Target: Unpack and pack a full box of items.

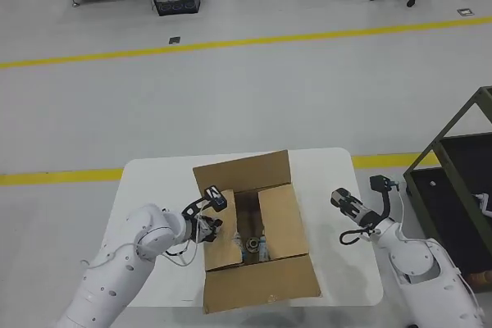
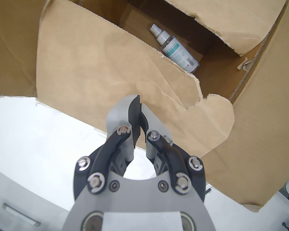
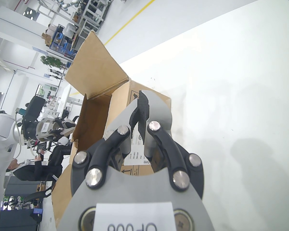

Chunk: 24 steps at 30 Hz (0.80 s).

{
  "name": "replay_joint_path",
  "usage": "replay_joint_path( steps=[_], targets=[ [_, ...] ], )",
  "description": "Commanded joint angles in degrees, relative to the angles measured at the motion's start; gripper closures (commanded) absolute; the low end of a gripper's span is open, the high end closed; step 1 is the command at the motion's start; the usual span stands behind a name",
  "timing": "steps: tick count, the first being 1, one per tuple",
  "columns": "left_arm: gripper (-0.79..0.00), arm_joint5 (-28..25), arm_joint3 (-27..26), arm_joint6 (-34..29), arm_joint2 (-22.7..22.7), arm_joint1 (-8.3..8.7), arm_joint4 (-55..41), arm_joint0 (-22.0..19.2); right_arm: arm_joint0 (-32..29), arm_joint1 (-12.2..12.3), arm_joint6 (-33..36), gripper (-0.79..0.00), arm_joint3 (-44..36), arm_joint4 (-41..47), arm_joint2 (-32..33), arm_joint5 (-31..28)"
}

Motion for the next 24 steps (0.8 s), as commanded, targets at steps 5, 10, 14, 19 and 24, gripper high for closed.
replay_joint_path(
  steps=[5, 10, 14, 19, 24],
  targets=[
    [0.0, -0.02, 1.08, -0.39, 1.79, -0.14, 2.16, -0.84, -0.5, 0.08, -0.09, 0.0, -0.56, 0.03, 0.33, -0.34],
    [0.0, 0.55, 2.19, -0.65, 3.17, -0.35, 3.51, -1.65, -0.63, 0.11, -0.11, 0.0, -0.63, 0.05, 0.4, -0.44],
    [0.0, 1.28, 3.2, -2.38, 4.36, -0.53, 4.5, -2.47, -0.4, 0.15, 0.16, 0.0, -0.55, 0.11, 0.5, -0.53],
    [0.0, 1.54, 3.53, -2.25, 5.1, -0.7, 5.08, -3.29, -0.03, 0.16, 0.36, 0.0, -0.53, 0.15, 0.41, -0.62],
    [-0.277, 0.95, 1.58, -1.81, 4.33, -0.48, 4.43, -3.17, 0.48, 0.17, 0.56, 0.0, -0.13, 0.28, 0.24, -0.88]
  ],
)
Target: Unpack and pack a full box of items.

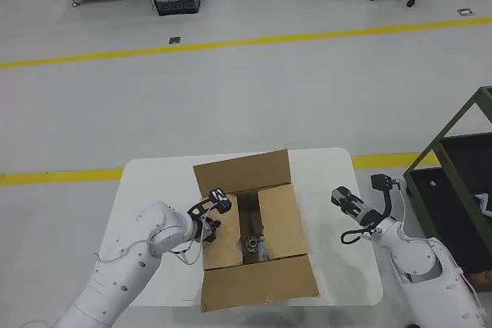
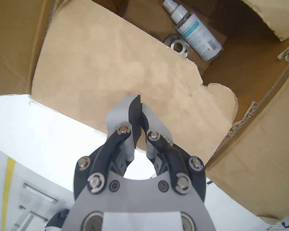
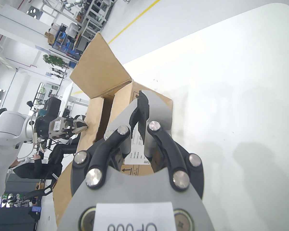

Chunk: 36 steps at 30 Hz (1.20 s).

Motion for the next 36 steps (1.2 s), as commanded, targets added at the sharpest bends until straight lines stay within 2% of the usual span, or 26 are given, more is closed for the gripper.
replay_joint_path(
  steps=[1, 2, 3, 10, 18, 24, 29, 32, 36],
  targets=[
    [-0.314, -0.74, -1.13, 0.17, -0.57, 0.23, 0.02, 0.33, 0.47, -0.02, 0.09, 0.0, 0.44, 0.11, -0.14, 0.02],
    [-0.508, -0.99, -1.65, 0.27, -1.04, 0.37, -0.33, 0.6, 0.94, -0.02, 0.22, 0.0, 0.72, 0.08, -0.17, -0.03],
    [-0.785, -1.37, -2.28, 0.35, -1.6, 0.53, -0.6, 0.86, 1.5, -0.01, 0.39, 0.0, 1.11, 0.15, -0.2, -0.05],
    [-0.785, -2.83, -7.93, 1.05, -7.12, 1.98, -2.42, 3.36, 8.82, -0.34, 1.1, 0.0, 6.48, -0.16, -2.26, -0.35],
    [-0.785, -5.17, -14.1, 1.63, -14.91, 4.0, -2.47, 8.34, 23.56, -2.16, 3.55, 0.0, 21.35, 0.4, -10.26, -2.33],
    [-0.785, -5.09, -17.25, 1.93, -20.34, 5.21, -3.11, 12.41, 34.1, -4.57, 4.6, 0.0, 33.74, 0.75, -17.45, -4.59],
    [-0.785, -3.09, -19.01, 1.66, -24.14, 5.92, -3.45, 14.88, 40.23, -6.86, 5.21, 0.0, 42.0, 1.66, -22.6, -7.94],
    [-0.785, -2.32, -19.47, 1.64, -25.67, 6.23, -3.88, 15.82, 43.49, -8.07, 5.04, 0.0, 45.03, -4.29, -26.85, -9.02],
    [-0.785, -2.23, -19.57, 1.64, -25.87, 6.28, -3.96, 15.98, 46.24, -9.9, 3.82, 0.0, 49.46, -4.9, -29.98, -10.33]
  ],
)
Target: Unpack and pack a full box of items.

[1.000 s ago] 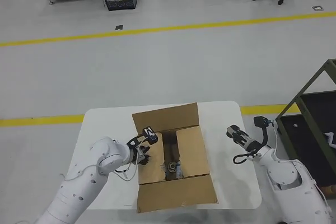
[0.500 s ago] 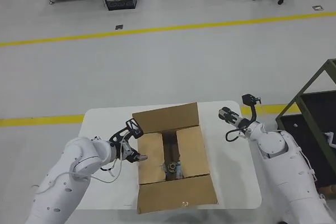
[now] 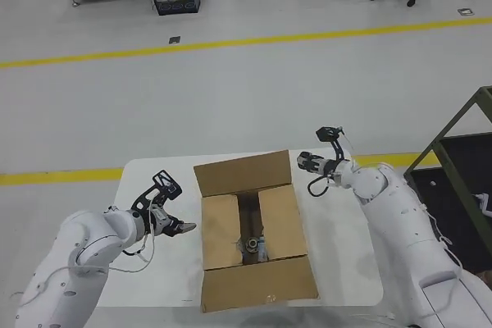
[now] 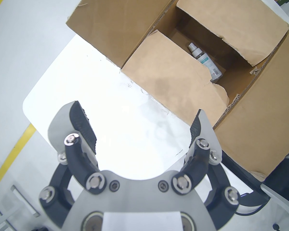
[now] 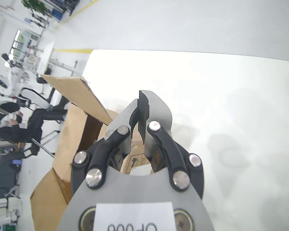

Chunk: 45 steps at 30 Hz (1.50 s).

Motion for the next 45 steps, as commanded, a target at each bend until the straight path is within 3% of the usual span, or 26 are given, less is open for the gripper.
replay_joint_path(
  steps=[1, 12, 22, 36, 45],
  targets=[
    [-0.785, -0.02, 0.01, 0.0, 0.04, -0.01, 0.01, -0.02, 1.3, -0.8, -0.46, 0.0, 2.32, 0.48, -1.02, -0.79],
    [-0.785, -0.02, 0.01, 0.0, 0.04, -0.01, 0.01, -0.02, 5.47, -3.61, -0.63, 0.0, 10.5, 2.68, -3.87, -12.47],
    [-0.785, -0.02, 0.01, 0.0, 0.04, -0.01, 0.01, -0.02, 6.51, -3.65, -0.21, 0.0, 12.68, -0.99, -5.09, -20.3],
    [-0.785, -0.32, 0.35, 2.02, -0.06, 0.12, 1.25, 1.1, 1.41, -0.91, -4.43, 0.0, 5.05, -9.67, -4.68, -26.84],
    [-0.785, -4.44, 0.53, 4.14, -1.92, 0.89, -0.34, 4.55, -5.25, 1.04, -1.1, 0.0, -5.03, -9.58, -3.23, -25.09]
  ],
)
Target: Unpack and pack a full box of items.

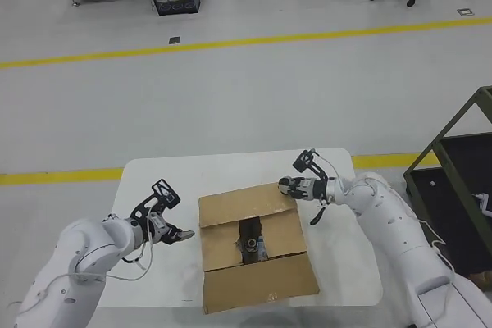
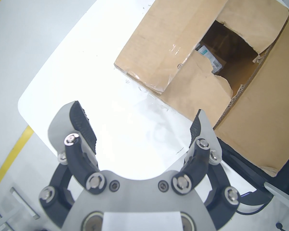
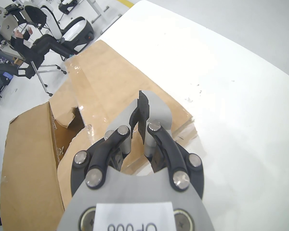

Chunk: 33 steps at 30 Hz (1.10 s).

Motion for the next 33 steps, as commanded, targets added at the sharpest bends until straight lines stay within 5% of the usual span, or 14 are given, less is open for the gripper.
replay_joint_path(
  steps=[1, 8, 29, 33],
  targets=[
    [-0.785, -1.53, -0.28, -0.08, -1.01, 0.26, -1.88, 0.78, -1.88, 0.37, 0.89, 0.0, -2.64, 0.38, 0.29, 1.17],
    [-0.785, -8.41, -1.26, -0.75, -4.47, 1.42, -3.58, 3.59, -7.72, 1.7, 2.59, 0.0, -9.81, 3.3, 2.53, 6.32],
    [-0.785, -8.11, -1.66, 0.96, -5.0, 1.68, -1.18, 4.71, -19.13, 4.72, 4.69, 0.0, -25.55, 4.6, 8.78, 16.3],
    [-0.785, -13.34, -2.43, 2.72, -5.11, 2.15, -0.22, 6.0, -19.55, 4.84, 4.83, 0.0, -26.18, 4.4, 8.87, 16.79]
  ],
)
